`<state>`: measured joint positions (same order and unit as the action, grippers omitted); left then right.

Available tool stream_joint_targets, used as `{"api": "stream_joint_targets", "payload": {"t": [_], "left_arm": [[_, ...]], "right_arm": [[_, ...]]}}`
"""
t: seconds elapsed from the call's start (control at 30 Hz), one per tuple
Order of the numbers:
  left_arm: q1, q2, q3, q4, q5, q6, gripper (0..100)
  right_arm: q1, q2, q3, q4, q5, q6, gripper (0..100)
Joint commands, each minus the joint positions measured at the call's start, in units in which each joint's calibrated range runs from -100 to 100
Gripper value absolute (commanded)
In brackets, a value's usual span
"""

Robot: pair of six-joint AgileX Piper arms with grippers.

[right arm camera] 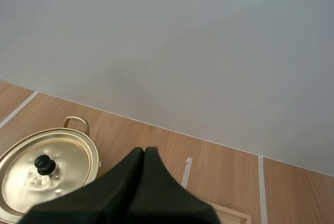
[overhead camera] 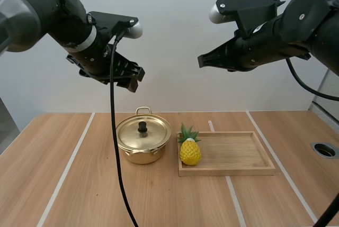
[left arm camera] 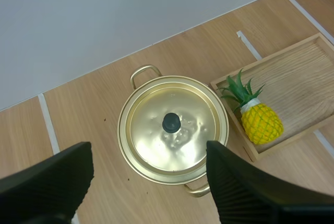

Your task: Open the pot, put the pineapple inside, and close it

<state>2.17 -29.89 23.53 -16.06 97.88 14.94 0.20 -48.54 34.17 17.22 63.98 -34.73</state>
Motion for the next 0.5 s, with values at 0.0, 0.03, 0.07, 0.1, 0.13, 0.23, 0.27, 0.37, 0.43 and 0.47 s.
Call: {"api": "stream_joint_targets", "payload": {"t": [0.0, 0.03, 0.07, 0.1, 0.13, 0.23, 0.27, 0.37, 0.43, 0.47], "left_arm": [[0.08, 0.82, 3.08, -2.15, -2.46, 0.67, 100], [0.08, 1.4, 4.45, -2.53, -3.1, 0.78, 100], [0.08, 1.88, 5.8, -2.95, -3.92, 0.96, 100], [0.08, 2.45, 7.09, -3.52, -4.86, 1.35, 100], [0.08, 2.94, 8.05, -3.79, -6.39, 1.62, 100], [0.08, 4.41, 11.43, -4.52, -13.16, 3.3, 100], [0.08, 4.98, 12.08, -5.07, -14.55, 3.89, 100], [0.08, 7.17, 13.21, -6.24, -16.9, 4.98, 100], [0.08, 9.11, 13.24, -6.37, -18.12, 4.98, 100], [0.08, 10.29, 13.24, -6.37, -18.95, 5.33, 100]], "right_arm": [[0.07, -0.21, -0.44, 0.06, 0.22, -0.28, 0], [0.07, -0.21, -0.44, 0.06, 0.22, -0.28, 0], [0.07, -0.21, -0.44, 0.06, 0.64, -0.28, 0], [0.07, -0.21, -0.44, 0.06, 1.03, -0.28, 0], [0.07, -0.21, -0.44, 0.06, 1.68, -0.28, 0], [0.07, -0.21, -0.44, 0.18, 3.28, -0.28, 0], [0.07, -0.21, -0.44, 0.18, 3.28, -0.28, 0], [0.07, -0.21, -0.44, 0.69, 3.28, -0.28, 0], [0.07, -0.21, -0.44, 1.37, 3.28, -0.28, 0], [0.07, -0.21, -0.44, 1.67, 3.28, -0.28, 0]]}}
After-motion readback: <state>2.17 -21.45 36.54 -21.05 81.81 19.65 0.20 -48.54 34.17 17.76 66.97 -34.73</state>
